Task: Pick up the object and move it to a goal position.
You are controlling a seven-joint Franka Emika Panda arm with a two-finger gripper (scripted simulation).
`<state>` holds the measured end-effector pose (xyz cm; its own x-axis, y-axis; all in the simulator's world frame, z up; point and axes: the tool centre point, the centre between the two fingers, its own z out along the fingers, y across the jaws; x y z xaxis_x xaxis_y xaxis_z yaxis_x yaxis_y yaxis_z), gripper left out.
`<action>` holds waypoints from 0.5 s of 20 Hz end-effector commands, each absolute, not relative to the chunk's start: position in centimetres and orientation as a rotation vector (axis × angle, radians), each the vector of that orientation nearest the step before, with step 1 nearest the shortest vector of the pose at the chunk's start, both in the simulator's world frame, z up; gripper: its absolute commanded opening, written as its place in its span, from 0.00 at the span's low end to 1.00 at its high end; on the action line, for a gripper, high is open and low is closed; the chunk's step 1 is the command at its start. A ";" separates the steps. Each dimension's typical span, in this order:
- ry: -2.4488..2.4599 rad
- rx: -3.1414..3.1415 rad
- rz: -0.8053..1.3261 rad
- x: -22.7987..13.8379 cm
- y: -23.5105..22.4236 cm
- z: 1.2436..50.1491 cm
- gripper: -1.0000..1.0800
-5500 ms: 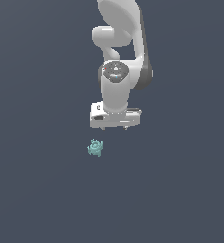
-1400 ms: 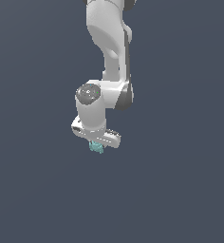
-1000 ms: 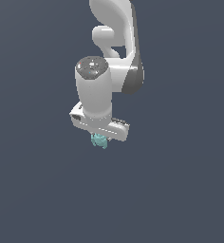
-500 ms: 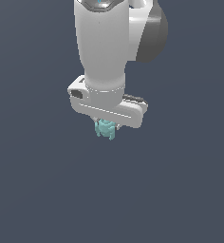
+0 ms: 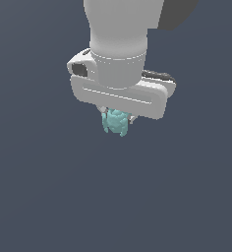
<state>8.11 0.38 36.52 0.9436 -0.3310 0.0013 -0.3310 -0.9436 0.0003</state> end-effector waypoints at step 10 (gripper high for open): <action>-0.527 3.097 0.000 8.8 1.1 39.1 0.00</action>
<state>8.78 1.03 38.95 0.9437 -0.3308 0.0003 -0.3308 -0.9437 0.0002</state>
